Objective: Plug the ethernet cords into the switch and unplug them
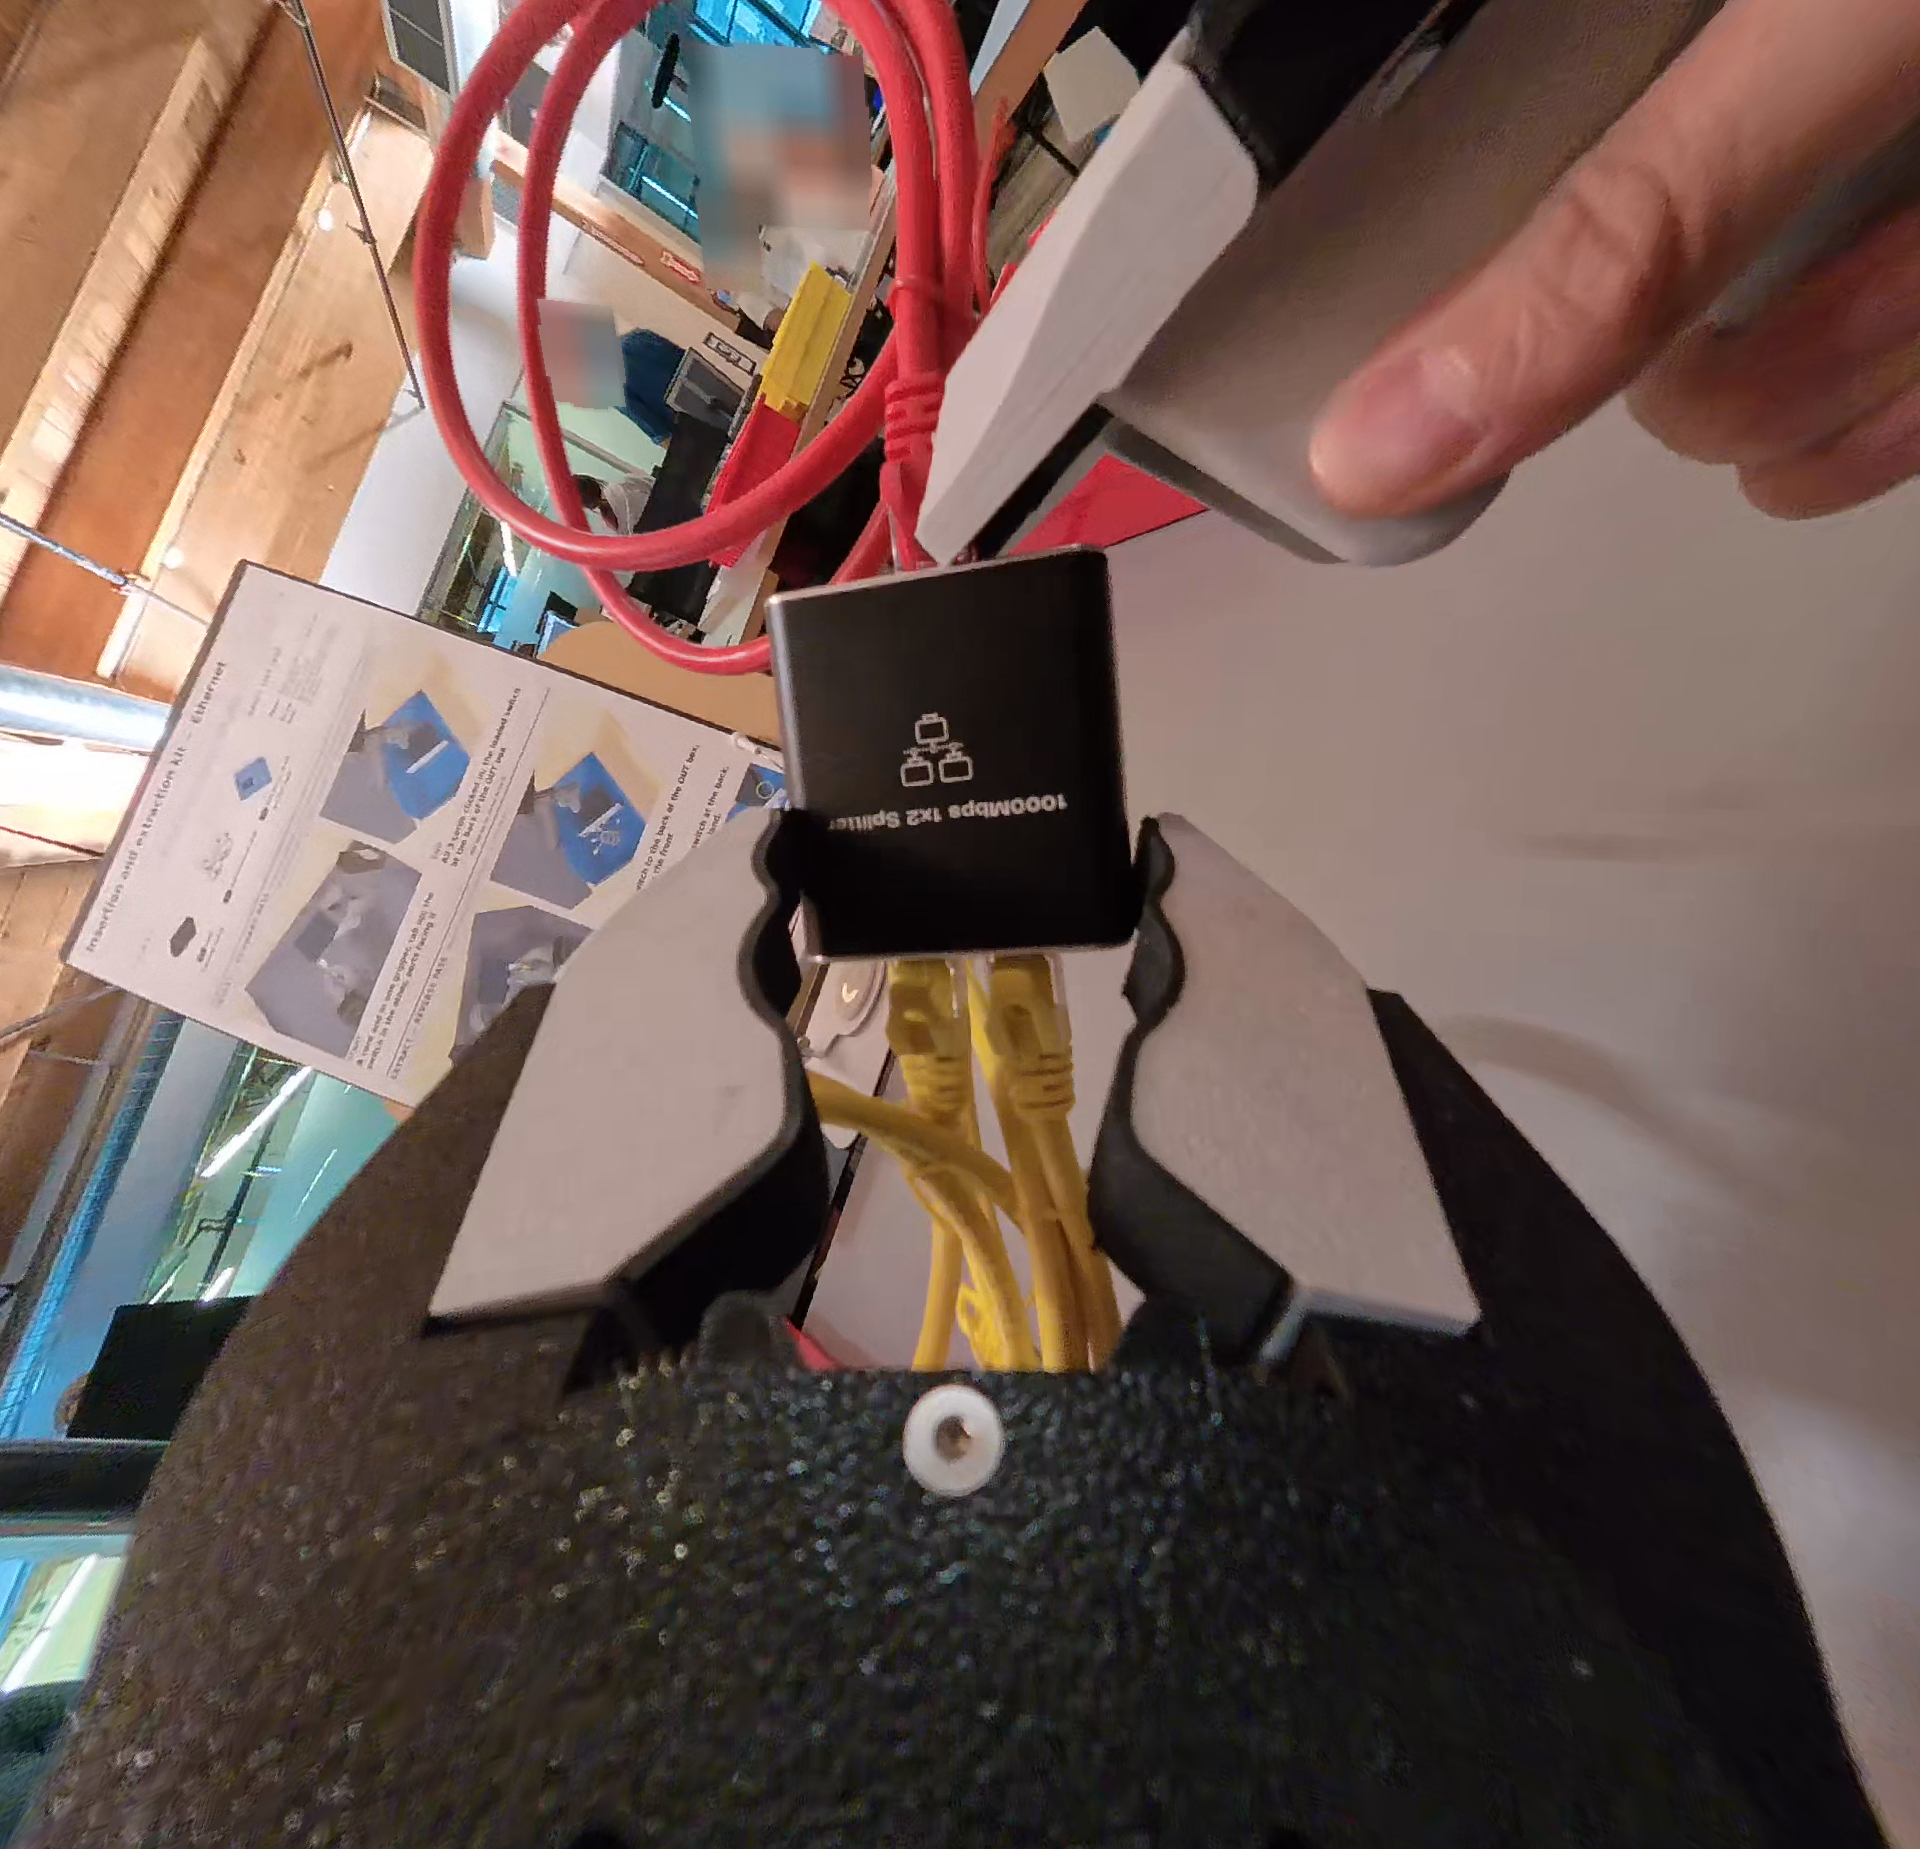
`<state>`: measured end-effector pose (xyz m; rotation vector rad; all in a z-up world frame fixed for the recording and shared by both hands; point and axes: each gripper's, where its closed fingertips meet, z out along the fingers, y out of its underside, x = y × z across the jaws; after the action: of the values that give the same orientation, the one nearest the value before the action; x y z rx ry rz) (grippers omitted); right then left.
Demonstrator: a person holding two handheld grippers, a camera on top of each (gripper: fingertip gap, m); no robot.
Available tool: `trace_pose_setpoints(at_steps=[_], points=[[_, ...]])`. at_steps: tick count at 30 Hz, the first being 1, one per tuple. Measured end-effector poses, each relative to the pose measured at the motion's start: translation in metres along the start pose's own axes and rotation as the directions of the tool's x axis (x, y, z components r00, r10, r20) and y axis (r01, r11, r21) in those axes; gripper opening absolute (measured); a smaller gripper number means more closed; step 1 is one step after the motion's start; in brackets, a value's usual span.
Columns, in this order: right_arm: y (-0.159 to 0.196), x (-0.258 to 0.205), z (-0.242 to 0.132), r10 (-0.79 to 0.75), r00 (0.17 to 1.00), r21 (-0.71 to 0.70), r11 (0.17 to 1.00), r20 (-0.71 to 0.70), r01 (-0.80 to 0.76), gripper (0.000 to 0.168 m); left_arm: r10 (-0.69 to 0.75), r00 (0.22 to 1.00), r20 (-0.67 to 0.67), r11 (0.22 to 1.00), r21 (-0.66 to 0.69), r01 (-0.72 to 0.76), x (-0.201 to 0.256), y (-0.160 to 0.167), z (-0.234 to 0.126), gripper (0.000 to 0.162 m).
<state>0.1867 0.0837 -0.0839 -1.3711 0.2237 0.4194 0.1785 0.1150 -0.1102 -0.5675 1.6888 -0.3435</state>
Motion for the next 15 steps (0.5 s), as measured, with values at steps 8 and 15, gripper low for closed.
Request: trace_pose_setpoints(at_steps=[8,15], points=[[-0.014,-0.006,-0.002,0.264,0.947,0.161,0.942,0.182,-0.294,0.013,0.104,0.994,0.046,0.995,0.000,-0.104,-0.011,-0.010,-0.003,0.062],[-0.019,-0.005,0.000,0.259,0.950,0.198,0.936,0.172,-0.291,0.016,0.170,0.984,0.056,0.985,-0.002,-0.170,-0.007,-0.013,-0.004,0.062]])
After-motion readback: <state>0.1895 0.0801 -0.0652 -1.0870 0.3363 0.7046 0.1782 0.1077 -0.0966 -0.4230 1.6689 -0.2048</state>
